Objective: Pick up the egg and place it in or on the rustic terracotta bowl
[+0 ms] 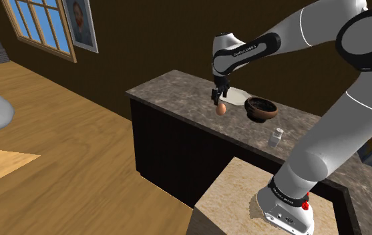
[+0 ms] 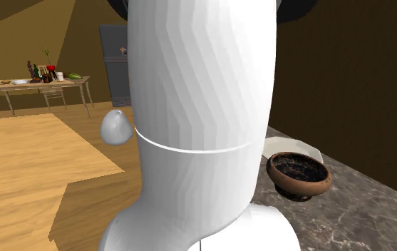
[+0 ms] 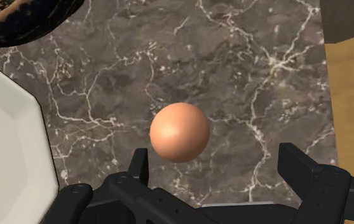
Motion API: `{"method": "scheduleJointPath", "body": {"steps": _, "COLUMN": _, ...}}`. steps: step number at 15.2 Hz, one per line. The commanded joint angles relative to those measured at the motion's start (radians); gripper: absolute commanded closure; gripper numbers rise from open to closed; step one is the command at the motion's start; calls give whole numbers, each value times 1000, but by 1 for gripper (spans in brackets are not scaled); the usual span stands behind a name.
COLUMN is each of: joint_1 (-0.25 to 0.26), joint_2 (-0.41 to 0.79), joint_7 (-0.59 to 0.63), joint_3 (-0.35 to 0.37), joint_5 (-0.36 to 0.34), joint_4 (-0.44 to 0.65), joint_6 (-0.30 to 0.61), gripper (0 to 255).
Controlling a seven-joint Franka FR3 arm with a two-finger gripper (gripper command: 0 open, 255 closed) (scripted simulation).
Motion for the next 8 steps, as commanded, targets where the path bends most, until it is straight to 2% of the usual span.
{"method": "scheduleJointPath", "body": {"steps": 1, "joint_1": -14, "joint_2": 70, "joint_7": -12, "joint_3": -14, "joint_5": -21, "joint_4": 40, "joint_6": 18, "gripper": 0}}
{"method": "scheduleJointPath", "body": {"steps": 8, "joint_1": -24, "joint_2": 108, "joint_7": -8, "joint_3": -24, "joint_5": -32, "joint_4": -2, "joint_6": 100, "gripper": 0}}
